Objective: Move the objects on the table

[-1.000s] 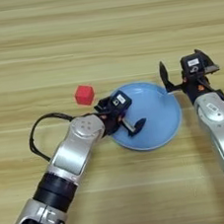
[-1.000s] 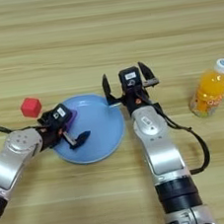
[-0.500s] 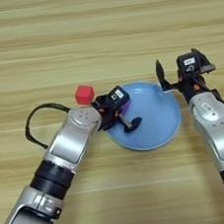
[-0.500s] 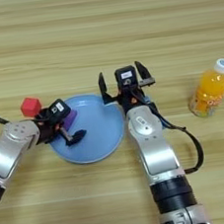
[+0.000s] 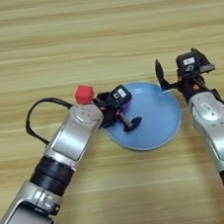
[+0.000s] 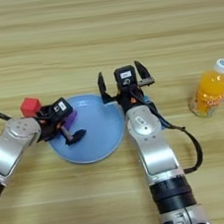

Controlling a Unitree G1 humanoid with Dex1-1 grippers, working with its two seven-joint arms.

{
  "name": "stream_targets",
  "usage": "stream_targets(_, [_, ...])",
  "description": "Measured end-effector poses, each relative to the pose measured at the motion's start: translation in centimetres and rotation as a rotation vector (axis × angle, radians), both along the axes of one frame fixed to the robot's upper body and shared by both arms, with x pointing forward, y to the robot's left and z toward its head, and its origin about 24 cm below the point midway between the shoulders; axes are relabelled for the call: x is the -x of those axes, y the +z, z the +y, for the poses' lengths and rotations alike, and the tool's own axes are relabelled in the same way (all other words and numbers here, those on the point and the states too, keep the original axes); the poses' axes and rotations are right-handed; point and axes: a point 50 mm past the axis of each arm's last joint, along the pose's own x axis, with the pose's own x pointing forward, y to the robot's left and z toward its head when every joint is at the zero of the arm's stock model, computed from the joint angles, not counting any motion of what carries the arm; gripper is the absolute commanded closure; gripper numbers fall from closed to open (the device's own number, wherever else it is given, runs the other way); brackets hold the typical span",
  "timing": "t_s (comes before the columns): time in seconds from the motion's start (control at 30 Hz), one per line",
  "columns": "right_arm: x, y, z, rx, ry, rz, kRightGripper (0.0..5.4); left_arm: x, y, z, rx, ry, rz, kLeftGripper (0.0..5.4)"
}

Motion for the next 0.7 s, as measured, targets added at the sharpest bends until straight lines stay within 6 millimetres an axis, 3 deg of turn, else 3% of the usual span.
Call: stream_targets(0.7, [-0.23, 0.45, 0.22, -0.004, 0.004, -0.014, 0.0, -0.06, -0.15, -0.51, -0.018, -0.034, 0.002, 2.01])
